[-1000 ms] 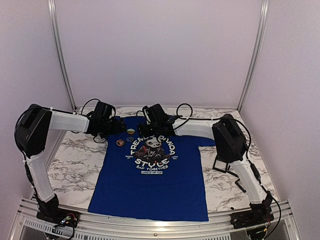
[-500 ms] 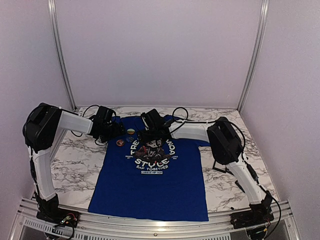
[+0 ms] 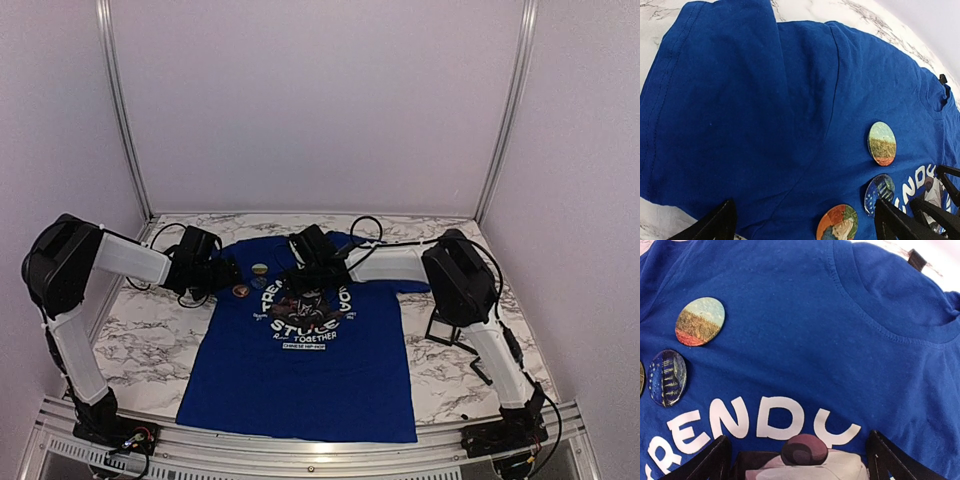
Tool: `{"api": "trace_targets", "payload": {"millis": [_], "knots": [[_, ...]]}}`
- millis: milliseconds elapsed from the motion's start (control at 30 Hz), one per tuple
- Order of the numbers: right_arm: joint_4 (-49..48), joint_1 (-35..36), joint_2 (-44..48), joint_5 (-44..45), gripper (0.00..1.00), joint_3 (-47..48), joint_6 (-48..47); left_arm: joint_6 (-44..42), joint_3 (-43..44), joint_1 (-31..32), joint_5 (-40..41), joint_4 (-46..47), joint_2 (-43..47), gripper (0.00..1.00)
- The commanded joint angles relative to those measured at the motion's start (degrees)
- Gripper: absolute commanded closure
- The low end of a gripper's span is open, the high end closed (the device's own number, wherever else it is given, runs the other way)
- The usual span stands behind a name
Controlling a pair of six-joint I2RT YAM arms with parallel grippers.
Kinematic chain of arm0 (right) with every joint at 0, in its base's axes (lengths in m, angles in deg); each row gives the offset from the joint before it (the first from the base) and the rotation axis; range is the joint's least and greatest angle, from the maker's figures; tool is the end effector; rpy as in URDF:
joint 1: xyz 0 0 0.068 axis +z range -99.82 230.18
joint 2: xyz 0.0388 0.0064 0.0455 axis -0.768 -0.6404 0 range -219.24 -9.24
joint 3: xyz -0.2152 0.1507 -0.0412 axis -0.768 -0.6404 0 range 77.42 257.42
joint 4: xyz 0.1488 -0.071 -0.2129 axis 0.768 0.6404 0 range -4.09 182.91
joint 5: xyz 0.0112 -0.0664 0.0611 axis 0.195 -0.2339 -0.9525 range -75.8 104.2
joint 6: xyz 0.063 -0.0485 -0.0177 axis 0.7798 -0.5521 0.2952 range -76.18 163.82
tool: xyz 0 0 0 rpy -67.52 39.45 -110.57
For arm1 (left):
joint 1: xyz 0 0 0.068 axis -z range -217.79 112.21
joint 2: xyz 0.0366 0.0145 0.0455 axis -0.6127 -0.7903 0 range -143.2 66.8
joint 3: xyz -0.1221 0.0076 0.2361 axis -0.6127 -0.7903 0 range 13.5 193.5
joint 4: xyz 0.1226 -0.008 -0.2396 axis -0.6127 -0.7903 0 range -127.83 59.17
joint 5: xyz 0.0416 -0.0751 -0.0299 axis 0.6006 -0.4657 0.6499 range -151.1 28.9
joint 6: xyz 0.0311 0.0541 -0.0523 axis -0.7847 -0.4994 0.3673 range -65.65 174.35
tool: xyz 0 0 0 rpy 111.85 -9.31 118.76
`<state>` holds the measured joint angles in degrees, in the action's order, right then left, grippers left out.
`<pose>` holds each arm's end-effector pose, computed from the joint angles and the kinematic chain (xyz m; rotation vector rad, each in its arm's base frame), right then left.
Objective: Remove the brooch from the garment
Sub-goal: Adjust the flattened clothing at the center of the board.
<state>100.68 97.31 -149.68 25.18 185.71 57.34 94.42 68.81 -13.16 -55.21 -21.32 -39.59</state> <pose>0.3924 0.4030 0.0883 -0.6035 2.3106 0.2775 0.3724 -0.1627 0.1048 -0.3674 2.3070 -0.4606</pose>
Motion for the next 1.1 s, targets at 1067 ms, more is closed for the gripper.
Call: {"api": "trace_targets", "payload": {"millis": [1067], "knots": [[5.06,1.10,9.06,-1.81,0.13,-0.38,-0.47,0.34,-1.93,10.18,2.50,-10.30,14.94,0.32]]}}
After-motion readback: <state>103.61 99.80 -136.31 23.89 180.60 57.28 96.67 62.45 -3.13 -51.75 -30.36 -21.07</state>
